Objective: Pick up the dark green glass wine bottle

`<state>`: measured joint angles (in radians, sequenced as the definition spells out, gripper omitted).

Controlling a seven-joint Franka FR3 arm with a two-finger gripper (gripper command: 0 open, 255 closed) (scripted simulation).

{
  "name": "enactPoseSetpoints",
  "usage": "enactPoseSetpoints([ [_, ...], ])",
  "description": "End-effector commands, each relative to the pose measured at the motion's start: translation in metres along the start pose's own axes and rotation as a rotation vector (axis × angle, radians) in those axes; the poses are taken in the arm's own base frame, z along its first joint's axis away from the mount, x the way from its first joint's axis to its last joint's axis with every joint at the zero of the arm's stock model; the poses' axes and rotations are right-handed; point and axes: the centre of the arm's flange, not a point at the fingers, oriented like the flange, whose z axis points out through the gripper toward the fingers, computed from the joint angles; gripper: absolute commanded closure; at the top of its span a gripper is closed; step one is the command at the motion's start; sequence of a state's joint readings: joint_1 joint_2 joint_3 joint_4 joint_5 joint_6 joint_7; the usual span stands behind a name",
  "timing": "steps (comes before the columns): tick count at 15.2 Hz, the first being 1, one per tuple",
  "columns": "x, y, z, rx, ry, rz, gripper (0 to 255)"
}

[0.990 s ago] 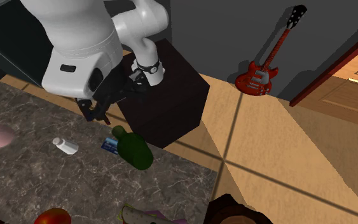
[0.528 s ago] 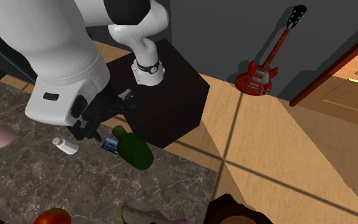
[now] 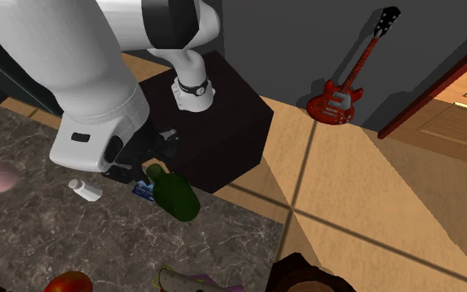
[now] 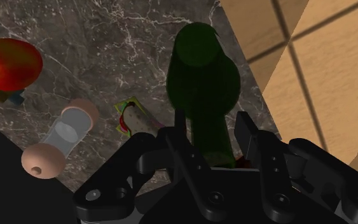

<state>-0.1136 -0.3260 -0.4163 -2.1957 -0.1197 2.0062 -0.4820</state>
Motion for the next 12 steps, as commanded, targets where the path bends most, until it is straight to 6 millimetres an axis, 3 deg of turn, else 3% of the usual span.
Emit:
enactPoseSetpoints([
  [1, 0.0, 0.0, 0.001, 0.0, -0.001, 0.0, 255],
  [7, 0.0, 0.001, 0.0, 0.0, -0.001, 0.0, 255],
  [12, 0.002, 0.002, -0.026, 0.0, -0.001, 0.0, 255],
])
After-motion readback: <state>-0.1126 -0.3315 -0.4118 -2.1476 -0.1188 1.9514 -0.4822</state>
